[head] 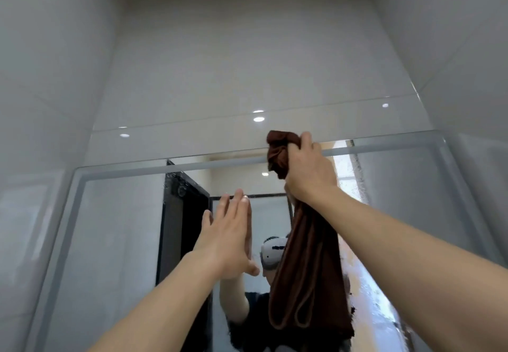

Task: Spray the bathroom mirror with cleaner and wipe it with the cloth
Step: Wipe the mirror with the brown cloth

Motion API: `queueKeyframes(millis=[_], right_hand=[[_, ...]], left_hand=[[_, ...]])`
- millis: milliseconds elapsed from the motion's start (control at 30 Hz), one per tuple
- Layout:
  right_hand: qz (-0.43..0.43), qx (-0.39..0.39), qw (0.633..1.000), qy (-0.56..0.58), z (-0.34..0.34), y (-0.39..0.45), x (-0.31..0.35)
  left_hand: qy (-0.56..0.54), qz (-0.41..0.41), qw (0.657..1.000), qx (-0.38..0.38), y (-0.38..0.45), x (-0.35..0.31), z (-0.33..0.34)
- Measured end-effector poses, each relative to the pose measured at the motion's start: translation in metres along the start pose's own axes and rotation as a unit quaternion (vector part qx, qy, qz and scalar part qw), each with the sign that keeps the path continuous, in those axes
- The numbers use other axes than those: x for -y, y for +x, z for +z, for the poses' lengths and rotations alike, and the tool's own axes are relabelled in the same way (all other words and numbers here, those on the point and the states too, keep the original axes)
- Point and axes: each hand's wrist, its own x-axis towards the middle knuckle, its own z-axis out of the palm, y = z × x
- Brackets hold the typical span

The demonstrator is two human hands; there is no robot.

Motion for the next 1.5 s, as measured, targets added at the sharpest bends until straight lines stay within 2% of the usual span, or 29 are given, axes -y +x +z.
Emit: queueKeyframes(millis=[200, 300, 400, 533, 667, 833, 1100, 1300, 1367, 1433, 1500], right_hand=[[0.09, -0.011, 0.996, -0.01, -0.01, -0.035, -0.078], [0.107, -0.02, 0.994, -0.02, -0.013, -0.053, -0.105], [0.111, -0.012, 0.994, -0.019, -0.014, -0.06, -0.111], [0.14, -0.011, 0.99, -0.003, -0.012, -0.056, -0.094], [0.037, -0.006, 0.999, -0.009, -0.008, -0.049, -0.083], [-0.039, -0.008, 0.998, -0.042, -0.012, -0.038, -0.116], [0.11, -0.086, 0.988, -0.073, -0.038, -0.023, -0.219], [0.144, -0.076, 0.985, -0.061, -0.039, -0.038, -0.212], [0.097, -0.035, 0.994, -0.04, -0.035, -0.044, -0.188], [0.002, -0.003, 0.999, -0.036, -0.026, -0.049, -0.166], [-0.072, -0.002, 0.996, -0.054, -0.019, -0.048, -0.157]], left_hand=[[0.022, 0.008, 1.0, -0.008, -0.004, 0.004, -0.002], [0.013, 0.011, 0.999, -0.031, -0.002, -0.006, -0.008], [0.007, 0.065, 0.995, -0.069, 0.015, -0.041, -0.015], [-0.027, 0.103, 0.994, -0.037, 0.05, -0.095, -0.013], [0.02, 0.083, 0.995, -0.051, 0.061, -0.108, 0.006], [0.033, 0.076, 0.995, -0.058, 0.059, -0.106, 0.011], [0.072, 0.075, 0.993, -0.055, 0.063, -0.11, 0.006], [0.072, 0.071, 0.994, -0.047, 0.062, -0.114, 0.004], [0.071, 0.069, 0.994, -0.04, 0.062, -0.116, 0.003], [0.068, 0.067, 0.995, -0.037, 0.062, -0.117, 0.003], [0.07, 0.065, 0.995, -0.033, 0.061, -0.115, 0.003]])
